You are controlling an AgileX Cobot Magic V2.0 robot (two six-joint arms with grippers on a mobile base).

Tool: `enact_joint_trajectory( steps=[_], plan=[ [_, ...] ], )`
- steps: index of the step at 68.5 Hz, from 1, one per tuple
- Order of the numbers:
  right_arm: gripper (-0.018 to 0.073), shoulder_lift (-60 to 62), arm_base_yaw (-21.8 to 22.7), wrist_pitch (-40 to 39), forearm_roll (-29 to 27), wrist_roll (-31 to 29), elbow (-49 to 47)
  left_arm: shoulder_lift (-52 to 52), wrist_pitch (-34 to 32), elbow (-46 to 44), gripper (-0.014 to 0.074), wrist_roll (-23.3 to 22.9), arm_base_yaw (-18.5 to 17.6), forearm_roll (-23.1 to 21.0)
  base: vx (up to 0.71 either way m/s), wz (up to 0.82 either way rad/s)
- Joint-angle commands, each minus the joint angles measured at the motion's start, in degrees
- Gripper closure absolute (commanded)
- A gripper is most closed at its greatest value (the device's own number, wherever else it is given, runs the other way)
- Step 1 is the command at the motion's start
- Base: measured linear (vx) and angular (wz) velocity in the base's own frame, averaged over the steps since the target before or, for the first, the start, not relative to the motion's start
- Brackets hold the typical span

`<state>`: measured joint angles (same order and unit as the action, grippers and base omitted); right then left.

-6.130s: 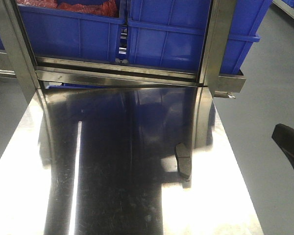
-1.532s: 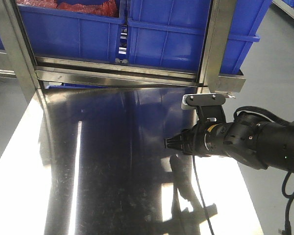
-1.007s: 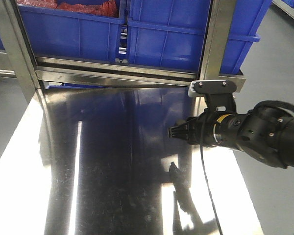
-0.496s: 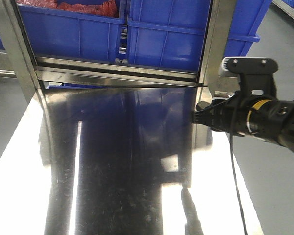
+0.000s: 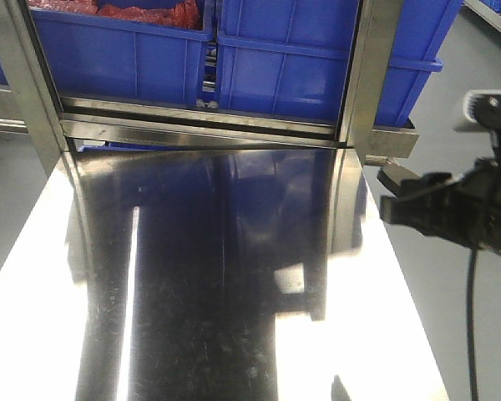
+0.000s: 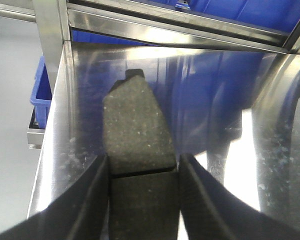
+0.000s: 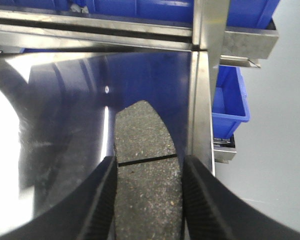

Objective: Move and align brake pads A on conveyor
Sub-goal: 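Lift the right gripper's pad off the table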

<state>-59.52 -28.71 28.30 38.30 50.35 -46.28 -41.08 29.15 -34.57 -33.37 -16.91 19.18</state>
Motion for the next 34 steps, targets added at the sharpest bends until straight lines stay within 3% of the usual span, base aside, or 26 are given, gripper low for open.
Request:
enact_joint_trajectory(
  steps=[1, 34],
  plan=[
    [0.051, 4.3, 0.1, -4.0, 3.2, 0.1, 1.0, 0.3, -4.6, -1.5, 0.0478, -0.2, -0.3, 0.9, 0.0, 0.0],
    [0.051, 11.4, 0.1, -4.7, 4.1, -0.1, 3.8, 0.3, -4.6, -1.5, 0.0478, -0.2, -0.3, 0.9, 0.0, 0.0]
  ],
)
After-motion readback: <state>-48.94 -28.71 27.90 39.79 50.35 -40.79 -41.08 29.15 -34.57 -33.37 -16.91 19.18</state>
